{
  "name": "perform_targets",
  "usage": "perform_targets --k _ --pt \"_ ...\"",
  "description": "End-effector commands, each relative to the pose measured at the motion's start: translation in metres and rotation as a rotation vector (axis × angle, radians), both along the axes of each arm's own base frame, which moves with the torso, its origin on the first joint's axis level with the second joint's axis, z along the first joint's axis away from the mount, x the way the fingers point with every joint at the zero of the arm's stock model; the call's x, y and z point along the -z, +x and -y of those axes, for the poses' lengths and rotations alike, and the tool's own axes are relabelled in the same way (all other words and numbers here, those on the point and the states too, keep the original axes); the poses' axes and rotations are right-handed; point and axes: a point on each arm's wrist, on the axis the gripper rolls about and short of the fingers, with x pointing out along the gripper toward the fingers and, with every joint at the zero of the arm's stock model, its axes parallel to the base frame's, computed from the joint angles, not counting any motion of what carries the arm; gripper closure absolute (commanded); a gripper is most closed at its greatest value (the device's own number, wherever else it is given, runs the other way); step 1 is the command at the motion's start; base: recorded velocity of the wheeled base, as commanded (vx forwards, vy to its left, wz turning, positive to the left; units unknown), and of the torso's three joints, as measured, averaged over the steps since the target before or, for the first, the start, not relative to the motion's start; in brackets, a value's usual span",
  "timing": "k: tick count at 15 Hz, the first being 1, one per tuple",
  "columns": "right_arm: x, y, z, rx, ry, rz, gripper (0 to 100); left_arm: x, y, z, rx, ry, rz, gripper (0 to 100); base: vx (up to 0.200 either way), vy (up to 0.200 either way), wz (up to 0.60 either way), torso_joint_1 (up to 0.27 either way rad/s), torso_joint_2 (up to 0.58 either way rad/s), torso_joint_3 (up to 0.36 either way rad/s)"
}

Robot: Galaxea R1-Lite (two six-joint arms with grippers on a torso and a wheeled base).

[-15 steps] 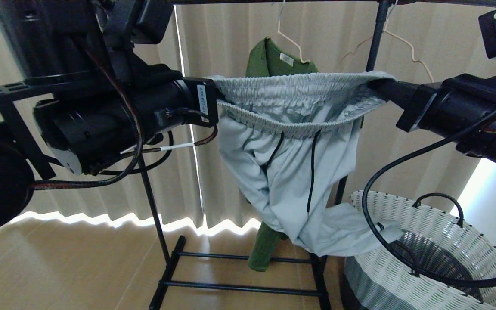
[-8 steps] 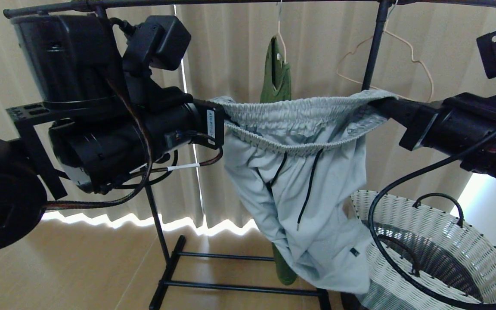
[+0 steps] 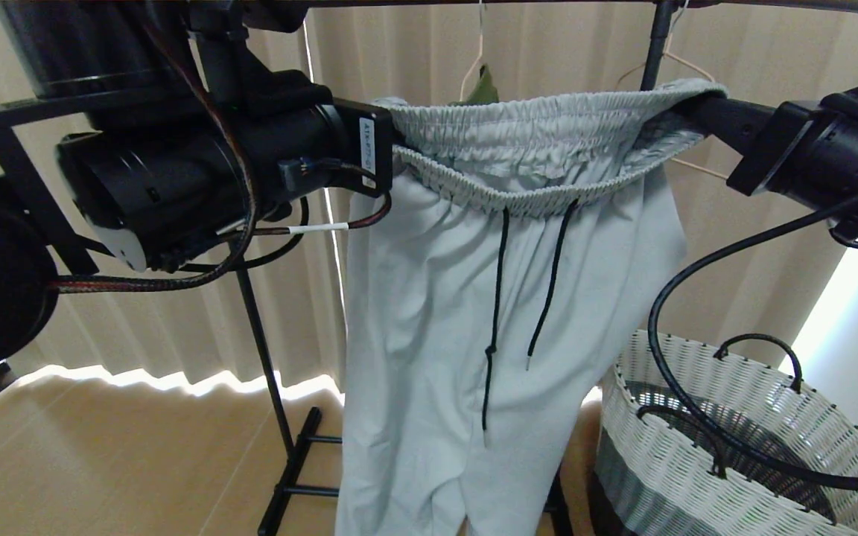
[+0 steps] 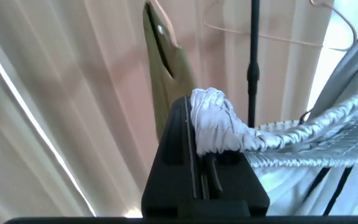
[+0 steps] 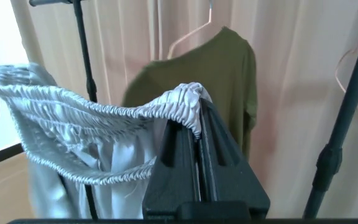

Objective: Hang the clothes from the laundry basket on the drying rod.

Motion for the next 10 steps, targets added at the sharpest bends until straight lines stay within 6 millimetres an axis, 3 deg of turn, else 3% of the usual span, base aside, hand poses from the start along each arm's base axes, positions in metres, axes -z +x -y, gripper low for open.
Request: perform_targets --k 1,6,10 --pt "0.005 -0.003 0.001 0.000 -0.008 -0.015 100 0.008 -0.002 -0.001 -0.002 0.018 -0.023 100 0.000 0.000 0.00 0.000 0.00 0.000" --pt "0.018 -0.009 0.004 0.002 -0.026 -0.052 100 0.008 -0.023 -0.021 -0.016 0.045 -0.053 100 0.000 0.000 0.00 0.000 0.00 0.000" --pt "0.019 -0.005 0.010 0.035 -0.039 -0.046 100 0.007 -0.027 -0.022 -0.010 0.055 -0.065 100 0.000 0.000 0.00 0.000 0.00 0.000"
